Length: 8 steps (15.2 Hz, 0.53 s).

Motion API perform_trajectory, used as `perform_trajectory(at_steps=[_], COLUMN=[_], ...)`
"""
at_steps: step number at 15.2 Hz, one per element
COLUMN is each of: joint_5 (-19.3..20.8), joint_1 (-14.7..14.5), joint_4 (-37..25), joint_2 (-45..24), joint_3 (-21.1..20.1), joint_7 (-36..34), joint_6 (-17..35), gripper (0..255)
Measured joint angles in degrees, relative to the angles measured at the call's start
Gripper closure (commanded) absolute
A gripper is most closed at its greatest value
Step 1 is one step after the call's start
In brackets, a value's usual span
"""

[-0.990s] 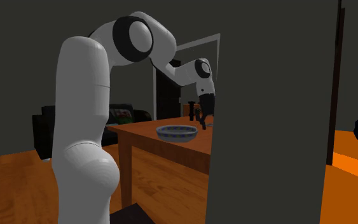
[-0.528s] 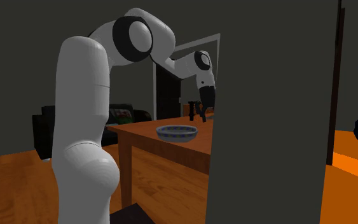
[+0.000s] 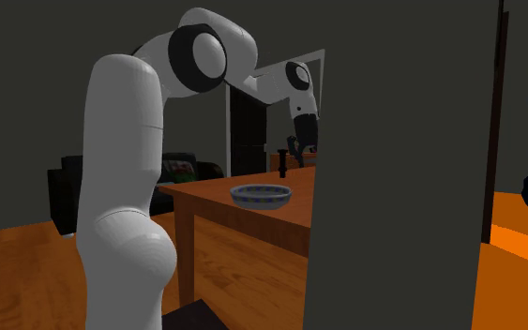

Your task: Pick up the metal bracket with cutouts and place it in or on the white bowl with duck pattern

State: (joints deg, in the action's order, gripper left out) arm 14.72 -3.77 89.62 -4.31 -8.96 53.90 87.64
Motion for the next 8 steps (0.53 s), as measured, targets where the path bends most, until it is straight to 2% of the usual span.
perform_trajectory(at_steps=[3,6,8], joint_5=[0.08,-0.68,-1.49], joint_1=[-0.12,-0.35,-0.52], joint_4=[-2.65,1.67,6.89], joint_2=[-0.36,4.14,8.75], joint_3=[-0.07,-0.37,-0.52], joint_7=[0.40,-0.07,-0.48], joint_6=[-2.26,-2.54,-1.93], gripper=[255,255,255])
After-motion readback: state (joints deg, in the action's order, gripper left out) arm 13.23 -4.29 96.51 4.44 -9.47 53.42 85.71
